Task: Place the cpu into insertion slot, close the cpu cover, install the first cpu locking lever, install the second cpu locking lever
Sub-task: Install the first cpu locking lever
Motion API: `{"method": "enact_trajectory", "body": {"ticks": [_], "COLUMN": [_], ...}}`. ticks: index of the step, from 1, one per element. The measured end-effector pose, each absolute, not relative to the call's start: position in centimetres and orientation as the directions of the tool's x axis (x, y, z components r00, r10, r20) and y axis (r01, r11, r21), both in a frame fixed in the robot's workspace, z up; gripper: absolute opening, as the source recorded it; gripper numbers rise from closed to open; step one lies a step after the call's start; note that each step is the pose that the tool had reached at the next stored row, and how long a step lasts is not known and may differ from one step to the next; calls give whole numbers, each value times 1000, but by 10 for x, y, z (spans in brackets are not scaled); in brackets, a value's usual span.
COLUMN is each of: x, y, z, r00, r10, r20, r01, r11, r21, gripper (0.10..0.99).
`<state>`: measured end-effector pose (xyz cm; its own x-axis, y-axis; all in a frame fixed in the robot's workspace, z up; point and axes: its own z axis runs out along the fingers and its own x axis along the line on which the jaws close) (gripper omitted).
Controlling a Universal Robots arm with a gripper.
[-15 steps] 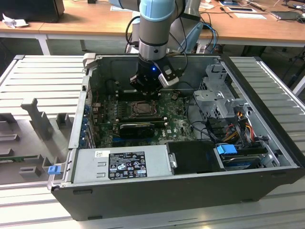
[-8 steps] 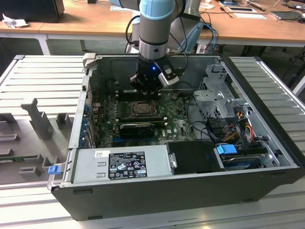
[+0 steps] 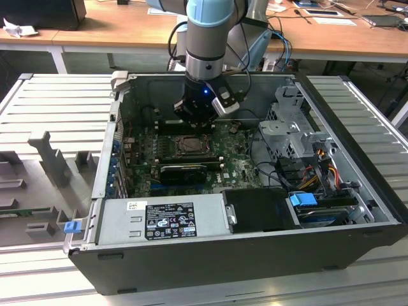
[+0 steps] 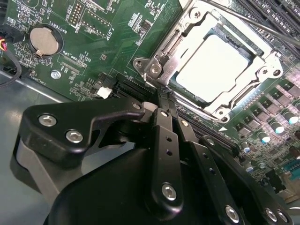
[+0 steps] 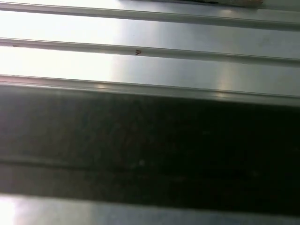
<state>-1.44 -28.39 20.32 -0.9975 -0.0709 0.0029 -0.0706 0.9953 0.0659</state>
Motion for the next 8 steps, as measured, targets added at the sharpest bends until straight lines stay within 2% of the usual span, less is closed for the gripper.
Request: {"method": "enact_trajectory", "body": {"ticks": [8], "x": [-14], "y": [-284], "z": [201], "r00": [-997], "r10": [-71], "r20": [3], "r01": [-71], "r11": [995], "r21": [67], "gripper": [106]}}
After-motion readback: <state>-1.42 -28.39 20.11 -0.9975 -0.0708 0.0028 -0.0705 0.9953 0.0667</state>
